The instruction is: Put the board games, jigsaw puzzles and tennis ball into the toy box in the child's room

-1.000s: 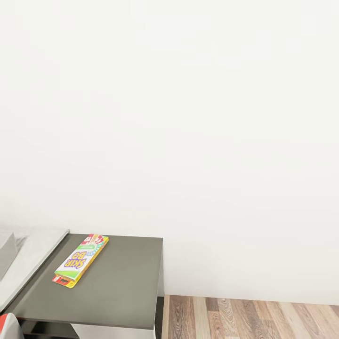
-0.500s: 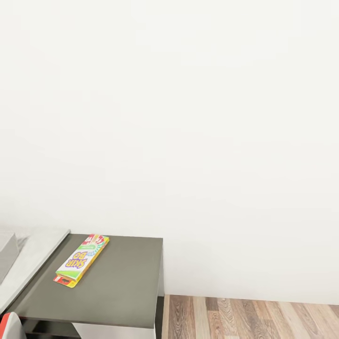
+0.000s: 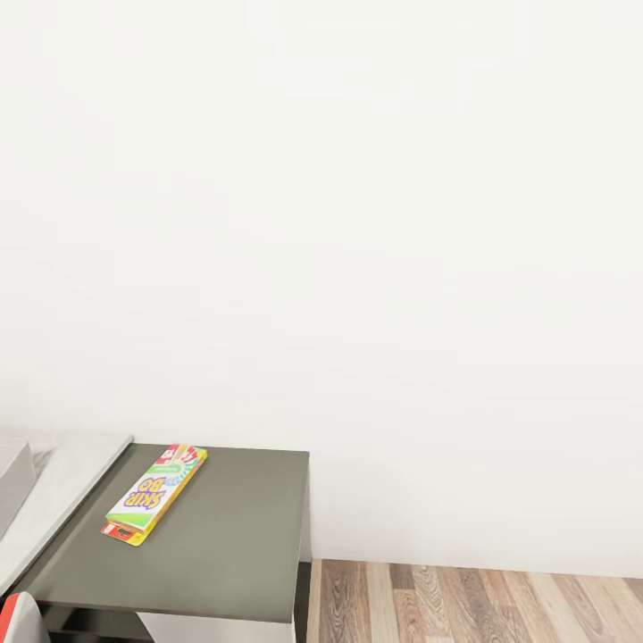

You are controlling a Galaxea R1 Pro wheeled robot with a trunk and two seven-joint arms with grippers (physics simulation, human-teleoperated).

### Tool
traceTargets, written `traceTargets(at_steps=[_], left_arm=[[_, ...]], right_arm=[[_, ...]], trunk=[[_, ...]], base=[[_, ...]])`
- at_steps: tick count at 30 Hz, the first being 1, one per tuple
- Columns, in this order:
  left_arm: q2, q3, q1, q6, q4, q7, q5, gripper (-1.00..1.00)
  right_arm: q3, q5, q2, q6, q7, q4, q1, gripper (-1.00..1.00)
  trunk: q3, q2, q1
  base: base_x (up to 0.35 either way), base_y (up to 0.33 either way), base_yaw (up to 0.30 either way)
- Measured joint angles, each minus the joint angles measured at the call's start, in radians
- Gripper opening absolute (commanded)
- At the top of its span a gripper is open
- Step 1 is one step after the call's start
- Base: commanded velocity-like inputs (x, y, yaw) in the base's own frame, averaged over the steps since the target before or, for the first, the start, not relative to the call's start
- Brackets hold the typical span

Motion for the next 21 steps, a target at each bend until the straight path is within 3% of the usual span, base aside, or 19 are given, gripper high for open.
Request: traceTargets(at_steps=[4,8,13,21], left_arm=[[-0.037,-0.002,0.000,-0.102,0.076,0.129,0.000,1.00],[-0.055,-0.004,0.001,-0.178,0.138,0.201,0.000,1.00],[-0.064,-0.002,0.001,-0.244,0.208,0.228,0.003,1.00],[-0.087,-0.003,-0.001,-0.276,0.230,0.247,-0.003,1.00]], right_arm=[[0.002,0.001,0.000,-0.004,-0.004,0.019,0.000,1.00],[0.002,-0.001,0.002,-0.022,-0.025,0.083,0.000,1.00],[0.002,-0.003,0.002,-0.062,-0.058,0.129,0.000,1.00],[0.008,-0.002,0.021,-0.076,-0.079,0.147,0.000,1.00]], trunk=[[0.000,0.000,0.000],[0.000,0.000,0.000],[0.000,0.000,0.000],[0.000,0.000,0.000]], base=[[0.000,0.000,0.000],[0.000,0.000,0.000],[0.000,0.000,0.000],[0.000,0.000,0.000]])
